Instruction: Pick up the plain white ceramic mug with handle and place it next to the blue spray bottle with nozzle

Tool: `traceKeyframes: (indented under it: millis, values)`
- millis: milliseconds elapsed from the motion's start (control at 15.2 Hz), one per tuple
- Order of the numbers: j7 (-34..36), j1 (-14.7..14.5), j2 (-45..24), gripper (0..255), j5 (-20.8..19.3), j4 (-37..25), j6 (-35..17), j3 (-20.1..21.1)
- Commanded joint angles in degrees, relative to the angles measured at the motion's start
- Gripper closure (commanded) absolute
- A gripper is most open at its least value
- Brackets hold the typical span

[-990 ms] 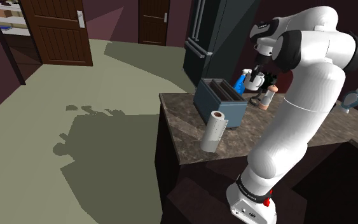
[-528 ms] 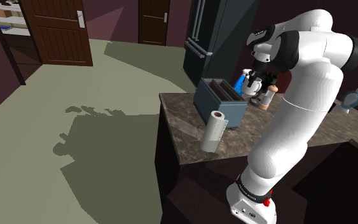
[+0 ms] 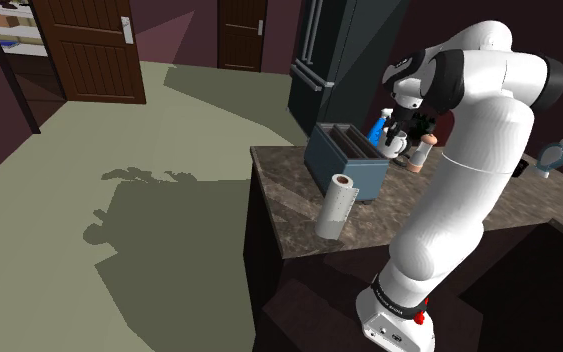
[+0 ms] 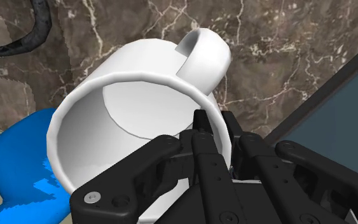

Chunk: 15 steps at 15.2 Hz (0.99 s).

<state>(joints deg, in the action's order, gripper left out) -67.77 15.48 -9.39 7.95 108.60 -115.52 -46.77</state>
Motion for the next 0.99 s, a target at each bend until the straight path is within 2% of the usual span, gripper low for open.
traceKeyframes:
  millis: [0, 924]
  values:
    - [-0.61, 0.32, -0.96, 255, 0.86, 0.65, -1.34, 0.15]
    - [-4.20, 2.08, -6.45, 255, 6.18, 5.90, -10.28, 2.01]
